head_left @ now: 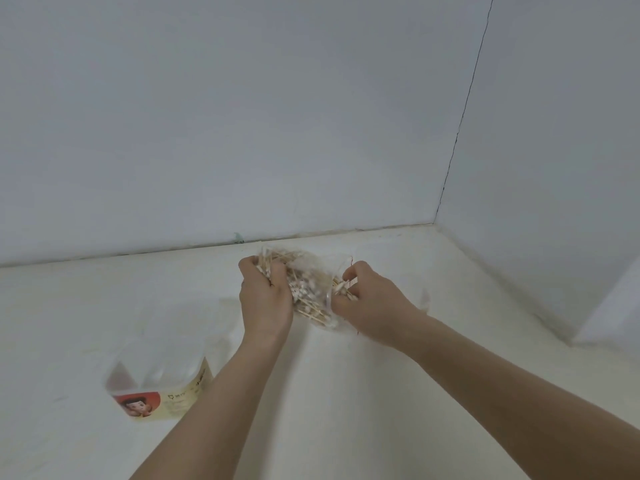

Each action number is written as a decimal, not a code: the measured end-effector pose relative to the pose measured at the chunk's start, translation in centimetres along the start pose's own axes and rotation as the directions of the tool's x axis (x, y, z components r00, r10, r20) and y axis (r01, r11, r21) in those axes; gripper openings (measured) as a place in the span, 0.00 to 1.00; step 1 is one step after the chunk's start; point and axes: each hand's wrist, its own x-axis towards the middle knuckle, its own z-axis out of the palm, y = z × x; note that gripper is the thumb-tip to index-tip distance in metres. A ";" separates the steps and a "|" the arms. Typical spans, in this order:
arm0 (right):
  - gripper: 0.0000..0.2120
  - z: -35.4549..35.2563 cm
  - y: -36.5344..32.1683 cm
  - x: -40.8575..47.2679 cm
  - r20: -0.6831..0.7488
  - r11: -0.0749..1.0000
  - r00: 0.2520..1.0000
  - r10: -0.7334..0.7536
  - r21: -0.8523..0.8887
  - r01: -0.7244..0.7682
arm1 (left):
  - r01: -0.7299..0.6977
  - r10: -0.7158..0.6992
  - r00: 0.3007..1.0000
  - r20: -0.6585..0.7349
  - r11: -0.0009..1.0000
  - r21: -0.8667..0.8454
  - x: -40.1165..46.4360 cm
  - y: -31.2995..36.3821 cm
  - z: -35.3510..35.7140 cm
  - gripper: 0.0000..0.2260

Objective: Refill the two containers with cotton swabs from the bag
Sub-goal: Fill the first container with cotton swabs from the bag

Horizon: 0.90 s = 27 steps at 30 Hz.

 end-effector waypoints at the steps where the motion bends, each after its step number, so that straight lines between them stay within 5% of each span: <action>1: 0.15 0.2 0.0 0.0 -0.020 0.999 1.000 0.008 0.034 -0.008 | -0.002 0.002 1.000 -0.002 1.000 0.006 -0.1 0.0 0.0 0.17; 15: 0.10 1.7 -0.5 -0.2 -0.349 0.989 0.934 -0.082 0.089 0.120 | 0.037 -0.037 0.999 -0.004 0.999 -0.015 -0.3 0.7 0.3 0.18; 27: 0.08 1.6 0.1 1.3 -0.340 0.989 0.938 -0.061 0.106 0.103 | 0.068 -0.069 0.997 0.023 0.996 0.053 0.0 0.7 1.0 0.18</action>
